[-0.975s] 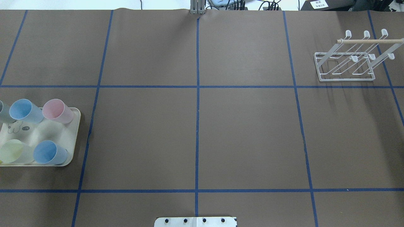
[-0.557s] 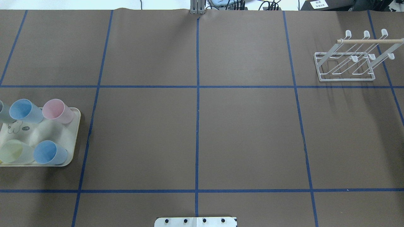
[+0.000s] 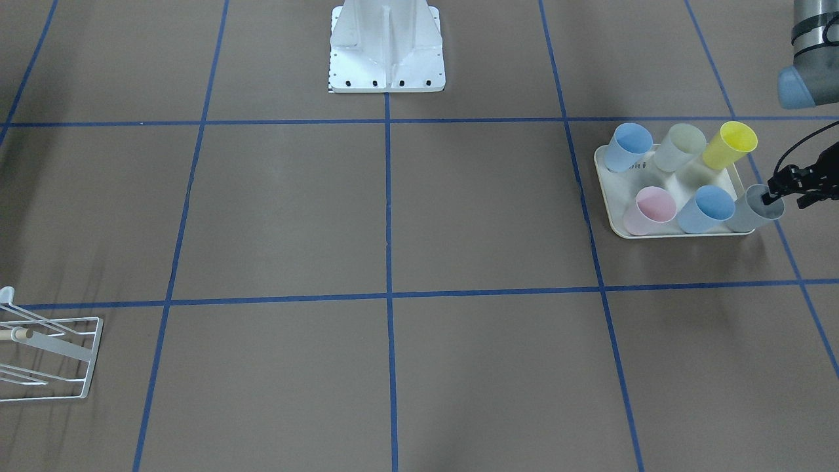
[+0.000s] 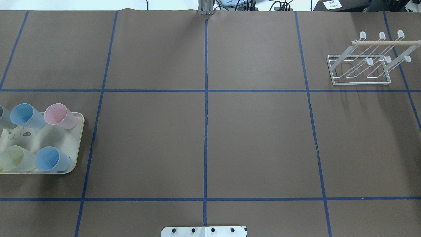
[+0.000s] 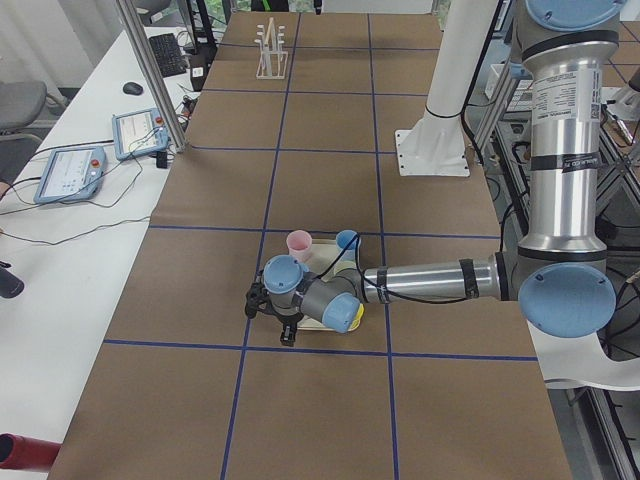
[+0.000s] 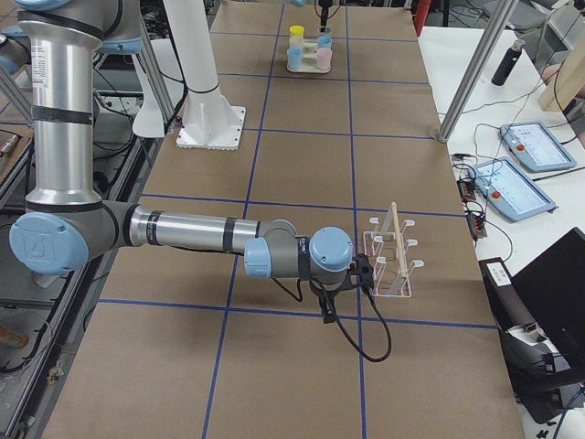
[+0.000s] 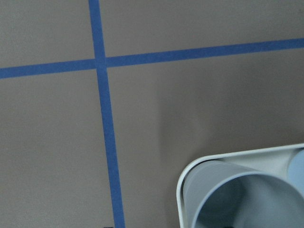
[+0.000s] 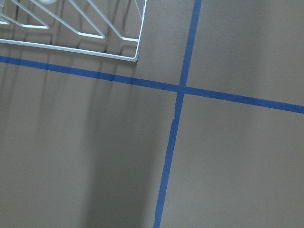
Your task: Transfer IKEA cup to right arm and place on rack
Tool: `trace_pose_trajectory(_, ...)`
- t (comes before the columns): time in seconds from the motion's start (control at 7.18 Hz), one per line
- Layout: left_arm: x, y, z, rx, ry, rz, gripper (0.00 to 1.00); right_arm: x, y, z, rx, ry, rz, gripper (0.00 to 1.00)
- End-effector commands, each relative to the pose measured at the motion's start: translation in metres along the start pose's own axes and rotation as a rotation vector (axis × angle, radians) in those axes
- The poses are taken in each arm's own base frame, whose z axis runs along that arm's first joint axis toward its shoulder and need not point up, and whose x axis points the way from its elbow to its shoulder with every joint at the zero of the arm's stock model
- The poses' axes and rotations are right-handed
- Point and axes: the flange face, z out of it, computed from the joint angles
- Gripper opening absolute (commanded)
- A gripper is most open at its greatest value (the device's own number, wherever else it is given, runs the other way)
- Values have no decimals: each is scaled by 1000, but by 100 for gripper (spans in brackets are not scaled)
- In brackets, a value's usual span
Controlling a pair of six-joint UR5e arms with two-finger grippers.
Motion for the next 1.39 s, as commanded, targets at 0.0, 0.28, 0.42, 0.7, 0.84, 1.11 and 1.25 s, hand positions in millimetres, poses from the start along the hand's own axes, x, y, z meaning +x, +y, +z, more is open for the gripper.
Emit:
trace_pose_trajectory(0.0,2,4,5,-14,6,4,0,-1,-1,0,1,-3,-4,100)
trace_pose_trajectory(0.28,21,2,-8,-15,91,32,0,-3,-2,1,-1,-3,-6,99)
trace_pose_trajectory(0.42,30,-6,-46,35,151,32,0,-3,-2,1,-2,-3,-5,100)
trace_pose_trajectory(0.7,-13,-19,-131,207,152,-53,0,-7,-5,4,-5,-18,-12,99)
trace_pose_trajectory(0.84,-10,-33,-160,243,155,-133,0,-13,-6,5,-4,-54,-21,99)
trace_pose_trajectory(1.11,45,-34,-203,279,209,-270,0,-35,-10,10,27,-151,-83,99)
trace_pose_trajectory(1.25,85,-27,-212,268,255,-292,0,-55,-19,8,28,-244,-79,99)
